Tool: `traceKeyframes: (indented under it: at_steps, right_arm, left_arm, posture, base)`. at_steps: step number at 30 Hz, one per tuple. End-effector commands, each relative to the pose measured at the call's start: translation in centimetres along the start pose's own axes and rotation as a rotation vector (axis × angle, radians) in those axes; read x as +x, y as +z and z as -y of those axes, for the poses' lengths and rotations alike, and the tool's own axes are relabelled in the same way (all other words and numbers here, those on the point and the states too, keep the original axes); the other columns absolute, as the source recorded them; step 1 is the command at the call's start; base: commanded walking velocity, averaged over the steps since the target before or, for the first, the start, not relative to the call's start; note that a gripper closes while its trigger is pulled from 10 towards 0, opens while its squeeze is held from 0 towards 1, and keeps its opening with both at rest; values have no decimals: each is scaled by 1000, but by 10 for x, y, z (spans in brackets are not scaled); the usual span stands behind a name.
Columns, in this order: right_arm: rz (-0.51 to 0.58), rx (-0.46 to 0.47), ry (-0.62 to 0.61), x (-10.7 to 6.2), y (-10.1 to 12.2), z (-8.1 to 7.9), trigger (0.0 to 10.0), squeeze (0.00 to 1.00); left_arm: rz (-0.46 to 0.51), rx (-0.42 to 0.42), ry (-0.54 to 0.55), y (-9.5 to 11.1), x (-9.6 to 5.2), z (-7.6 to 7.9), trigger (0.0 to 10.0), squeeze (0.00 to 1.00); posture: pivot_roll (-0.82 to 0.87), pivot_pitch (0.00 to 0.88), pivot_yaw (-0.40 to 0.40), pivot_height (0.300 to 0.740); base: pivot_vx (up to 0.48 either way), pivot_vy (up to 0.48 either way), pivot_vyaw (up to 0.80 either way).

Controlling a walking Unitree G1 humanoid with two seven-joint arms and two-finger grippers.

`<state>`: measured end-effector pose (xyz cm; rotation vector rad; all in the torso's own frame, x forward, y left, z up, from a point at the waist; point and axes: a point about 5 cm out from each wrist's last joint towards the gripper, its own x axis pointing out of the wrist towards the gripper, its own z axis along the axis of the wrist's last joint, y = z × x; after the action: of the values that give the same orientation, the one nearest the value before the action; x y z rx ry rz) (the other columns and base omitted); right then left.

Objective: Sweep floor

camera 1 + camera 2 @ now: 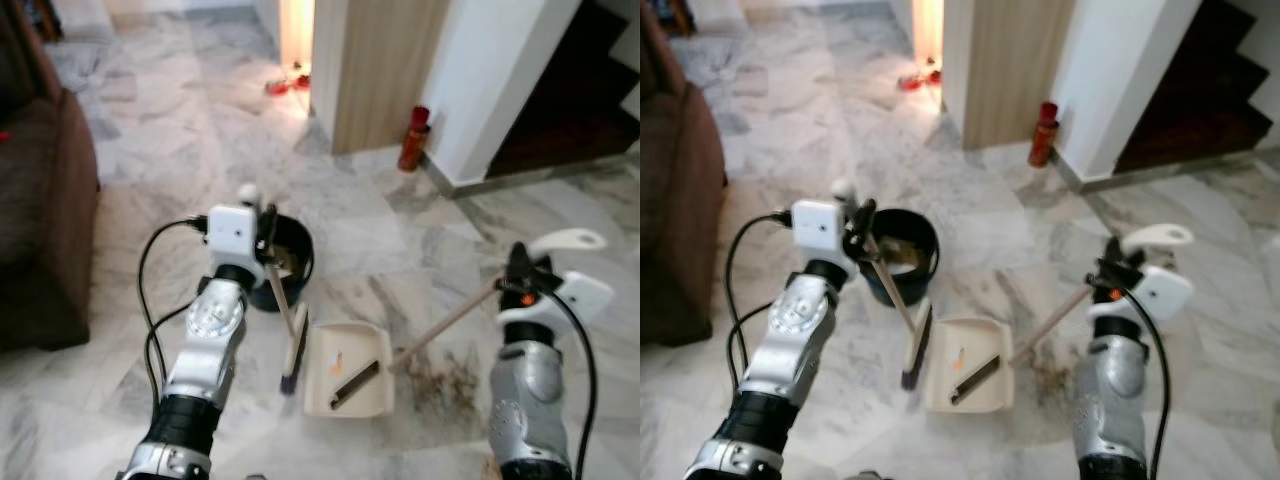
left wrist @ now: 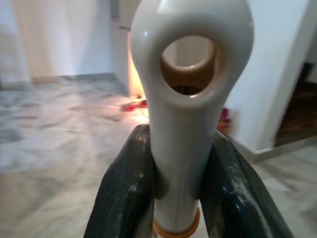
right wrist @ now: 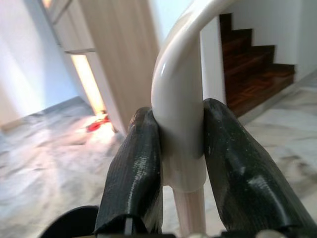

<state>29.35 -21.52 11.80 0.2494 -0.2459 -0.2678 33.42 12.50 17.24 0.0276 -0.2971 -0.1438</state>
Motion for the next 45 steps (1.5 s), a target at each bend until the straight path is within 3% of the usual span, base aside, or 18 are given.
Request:
traceKeyframes:
  at_steps: [1, 10, 27, 32, 45]
  right_arm:
    - [55, 50, -8, 2, 10, -1, 10000, 0]
    - [58, 52, -12, 3, 11, -1, 10000, 0]
    - [68, 65, -7, 5, 14, -2, 10000, 0]
    - [108, 106, -15, 9, 26, -4, 10000, 0]
    - [286, 189, -21, 24, 80, -6, 10000, 0]
  left_arm:
    - [37, 14, -4, 8, 2, 2, 10000, 0]
    - [38, 13, -5, 9, 2, 2, 10000, 0]
    - [41, 26, -8, 9, 2, 2, 10000, 0]
    - [42, 26, -11, 9, 2, 3, 10000, 0]
    - [47, 29, -19, 9, 3, 4, 10000, 0]
  posture:
    - [74, 96, -47, 740]
    - [74, 96, -47, 740]
    - [75, 92, -44, 740]
    - [74, 81, -41, 740]
    - [76, 54, -39, 740]
  base:
    - [0, 270, 0]
    - [0, 269, 0]
    - [0, 0, 0]
    - [0, 0, 0]
    - [0, 0, 0]
